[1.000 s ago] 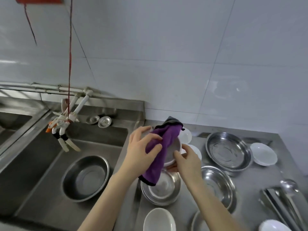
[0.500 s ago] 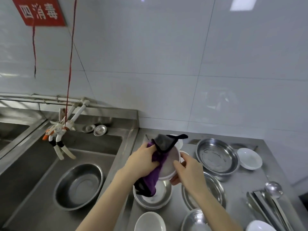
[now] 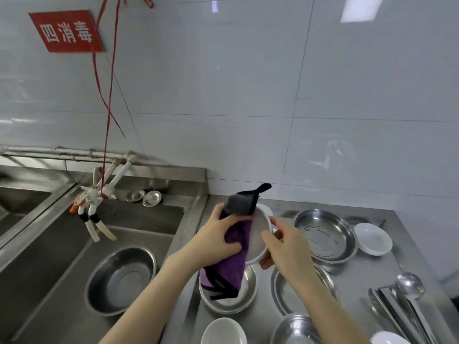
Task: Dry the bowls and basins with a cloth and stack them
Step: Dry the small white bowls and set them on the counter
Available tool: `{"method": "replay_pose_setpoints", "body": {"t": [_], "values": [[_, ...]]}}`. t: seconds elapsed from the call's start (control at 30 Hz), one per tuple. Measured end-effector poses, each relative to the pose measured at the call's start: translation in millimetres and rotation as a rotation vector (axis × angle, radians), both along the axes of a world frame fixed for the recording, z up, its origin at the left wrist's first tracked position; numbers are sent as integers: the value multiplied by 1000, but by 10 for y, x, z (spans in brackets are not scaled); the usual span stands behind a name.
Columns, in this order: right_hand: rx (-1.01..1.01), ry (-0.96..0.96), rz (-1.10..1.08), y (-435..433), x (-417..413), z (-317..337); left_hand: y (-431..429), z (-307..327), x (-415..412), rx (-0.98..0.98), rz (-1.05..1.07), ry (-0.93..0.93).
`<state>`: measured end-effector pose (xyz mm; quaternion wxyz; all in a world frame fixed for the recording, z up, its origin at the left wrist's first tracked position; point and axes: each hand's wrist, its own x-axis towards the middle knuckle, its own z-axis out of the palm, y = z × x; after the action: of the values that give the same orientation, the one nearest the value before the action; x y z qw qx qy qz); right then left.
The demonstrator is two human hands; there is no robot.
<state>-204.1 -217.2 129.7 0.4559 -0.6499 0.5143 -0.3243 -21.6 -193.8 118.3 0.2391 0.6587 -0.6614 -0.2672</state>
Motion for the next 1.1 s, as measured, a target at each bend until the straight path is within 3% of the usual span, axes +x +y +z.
{"method": "replay_pose_setpoints", "body": {"t": [0.17, 0.27, 0.37, 0.5, 0.67, 0.77, 0.9, 1.0, 1.1], "values": [[-37, 5, -183, 1, 93, -224, 49, -72, -338, -42, 336, 112], [-82, -38, -304, 83, 219, -298, 86, -86, -675, -28, 570, 358], [-101, -110, -307, 131, 234, -243, 88, -85, -848, -3, 649, 538], [-43, -7, -250, 61, 131, -227, -15, -68, -618, -165, 472, 306], [226, -90, -43, -45, -56, -90, -168, 45, -192, 56, 79, -140], [338, -158, -31, -76, -90, -50, -181, 56, -51, 72, -62, -101], [380, -229, -94, -91, -69, -44, -56, 59, -110, -269, 21, 123], [369, -201, -79, -77, -67, -23, -24, 83, -82, -414, -55, -79], [302, -144, -23, -31, -68, -8, -53, 136, -12, -269, -162, -292]]}}
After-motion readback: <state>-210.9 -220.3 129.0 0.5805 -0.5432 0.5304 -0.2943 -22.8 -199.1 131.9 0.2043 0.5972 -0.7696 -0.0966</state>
